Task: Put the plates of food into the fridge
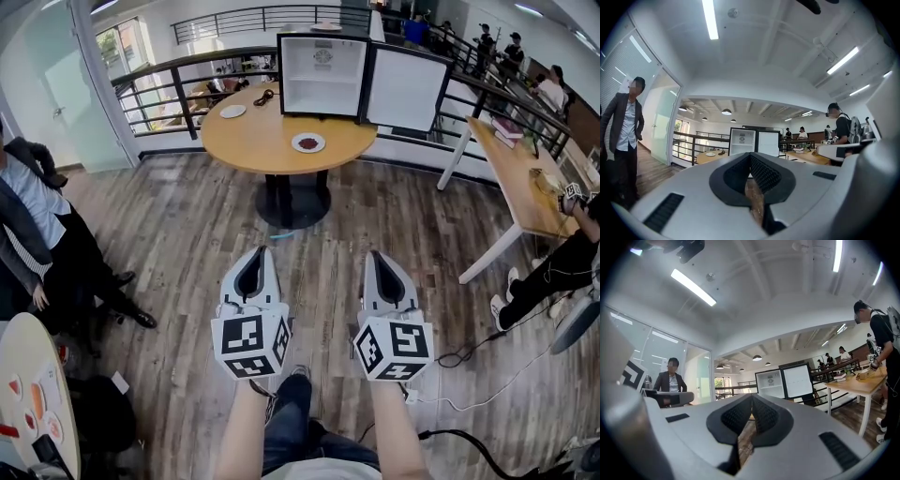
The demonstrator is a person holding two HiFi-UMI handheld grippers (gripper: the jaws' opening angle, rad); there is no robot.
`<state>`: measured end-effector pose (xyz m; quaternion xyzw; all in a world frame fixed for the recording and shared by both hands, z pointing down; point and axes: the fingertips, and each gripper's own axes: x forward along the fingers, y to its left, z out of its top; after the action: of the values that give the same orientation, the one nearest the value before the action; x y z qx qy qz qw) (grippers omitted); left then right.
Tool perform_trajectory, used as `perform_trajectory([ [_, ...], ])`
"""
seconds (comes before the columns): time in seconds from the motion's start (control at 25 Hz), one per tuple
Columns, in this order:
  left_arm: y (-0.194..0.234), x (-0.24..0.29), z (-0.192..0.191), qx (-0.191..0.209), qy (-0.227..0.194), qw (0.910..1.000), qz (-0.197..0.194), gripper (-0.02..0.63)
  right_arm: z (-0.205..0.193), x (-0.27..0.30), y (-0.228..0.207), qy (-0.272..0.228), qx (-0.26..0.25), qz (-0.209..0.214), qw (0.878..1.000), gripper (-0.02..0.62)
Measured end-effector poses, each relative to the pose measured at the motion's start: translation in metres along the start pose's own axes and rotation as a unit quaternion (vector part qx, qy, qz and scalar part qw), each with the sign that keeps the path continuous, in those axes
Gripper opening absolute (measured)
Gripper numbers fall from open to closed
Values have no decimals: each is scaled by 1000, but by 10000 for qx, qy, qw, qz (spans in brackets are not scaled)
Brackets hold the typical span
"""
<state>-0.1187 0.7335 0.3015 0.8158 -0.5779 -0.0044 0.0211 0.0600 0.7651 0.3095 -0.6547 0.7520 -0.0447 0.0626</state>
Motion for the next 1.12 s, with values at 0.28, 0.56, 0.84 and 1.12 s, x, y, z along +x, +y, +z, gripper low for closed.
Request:
perform_trajectory([
  [0.28,22,61,13,-4,-89,9999,-59,6,13,62,-6,-119,-21,-72,9999,12],
  [0.56,51,129,26,22,-162,9998,-142,6,21,136,-6,-199,-49,-98,9997,12],
  [0.84,78,185,32,43,-212,9995,-243,6,23,198,-5,-248,-126,-166,9995,12],
  [1.12,92,222,29,14,-167,9995,-279,6,15,235,-12,-159,-94,-281,9994,12],
])
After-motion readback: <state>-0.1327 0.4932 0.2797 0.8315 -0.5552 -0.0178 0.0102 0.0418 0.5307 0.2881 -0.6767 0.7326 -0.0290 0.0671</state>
